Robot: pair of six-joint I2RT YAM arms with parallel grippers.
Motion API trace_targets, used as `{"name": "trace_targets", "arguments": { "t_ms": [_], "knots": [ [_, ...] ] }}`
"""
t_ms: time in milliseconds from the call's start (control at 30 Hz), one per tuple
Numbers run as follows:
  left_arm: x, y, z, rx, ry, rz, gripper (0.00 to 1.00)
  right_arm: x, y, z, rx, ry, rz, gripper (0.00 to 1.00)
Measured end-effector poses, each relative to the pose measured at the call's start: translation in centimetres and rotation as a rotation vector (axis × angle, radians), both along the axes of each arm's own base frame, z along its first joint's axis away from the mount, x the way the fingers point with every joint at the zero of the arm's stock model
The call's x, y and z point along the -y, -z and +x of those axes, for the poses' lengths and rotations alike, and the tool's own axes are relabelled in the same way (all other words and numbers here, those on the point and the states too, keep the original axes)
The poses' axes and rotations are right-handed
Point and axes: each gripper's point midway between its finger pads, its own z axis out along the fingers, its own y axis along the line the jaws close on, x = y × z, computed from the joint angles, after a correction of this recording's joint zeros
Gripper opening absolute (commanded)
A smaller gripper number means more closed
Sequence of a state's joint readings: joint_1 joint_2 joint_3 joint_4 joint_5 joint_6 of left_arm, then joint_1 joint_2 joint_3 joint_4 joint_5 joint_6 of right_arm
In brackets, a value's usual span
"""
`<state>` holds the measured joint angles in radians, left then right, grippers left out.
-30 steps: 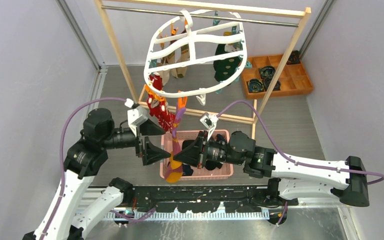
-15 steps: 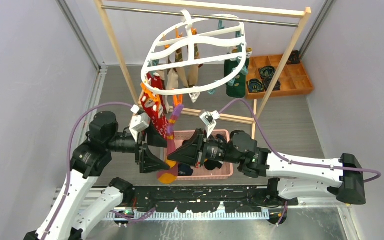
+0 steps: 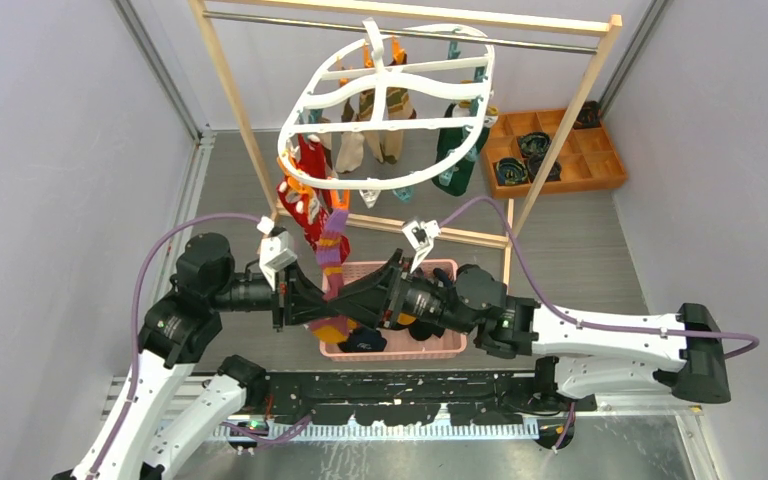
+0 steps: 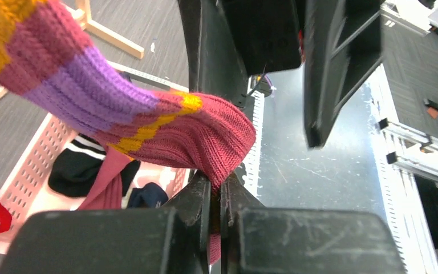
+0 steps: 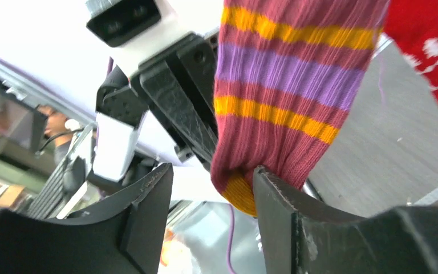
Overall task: Remove the socks clipped to the hanger
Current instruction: Remove the sock from the hanger.
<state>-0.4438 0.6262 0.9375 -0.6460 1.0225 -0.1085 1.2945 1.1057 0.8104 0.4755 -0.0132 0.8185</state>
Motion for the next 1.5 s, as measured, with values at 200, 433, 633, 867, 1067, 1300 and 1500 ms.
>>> {"name": "trace_targets", "arguments": {
  "t_ms": [200, 433, 633, 867, 1067, 1300, 1500],
  "knots": [
    [-0.5, 0.4, 0.0, 0.057, -0.043, 0.003, 0.0, 1.4, -2.7, 2.9, 0.053, 0.296, -0.029, 0.77],
    [-0.9, 1.0, 0.6, 0.152, -0.073, 0.027, 0.0, 1.2, -6.6, 7.3, 0.125, 0.597, -0.074, 0.8],
    [-1.3, 1.8, 1.1, 0.238, -0.069, 0.069, 0.0, -0.9, -7.1, 9.2, 0.197, 0.706, -0.16, 0.82],
    [-1.5, 2.4, 1.2, 0.29, -0.052, 0.097, 0.0, -1.1, -7.8, 11.5, 0.205, 0.762, -0.193, 0.78],
    [-1.6, 2.5, 1.1, 0.317, -0.042, 0.107, 0.0, -0.4, -8.7, 13.7, 0.189, 0.797, -0.177, 0.67],
    [-1.8, 2.2, 1.2, 0.345, -0.042, 0.115, 0.0, -0.8, -8.7, 14.1, 0.175, 0.777, -0.172, 0.62],
    [-2.0, 2.0, 1.3, 0.373, -0.047, 0.126, 0.0, -1.1, -8.5, 13.9, 0.169, 0.755, -0.188, 0.62]
  ]
}}
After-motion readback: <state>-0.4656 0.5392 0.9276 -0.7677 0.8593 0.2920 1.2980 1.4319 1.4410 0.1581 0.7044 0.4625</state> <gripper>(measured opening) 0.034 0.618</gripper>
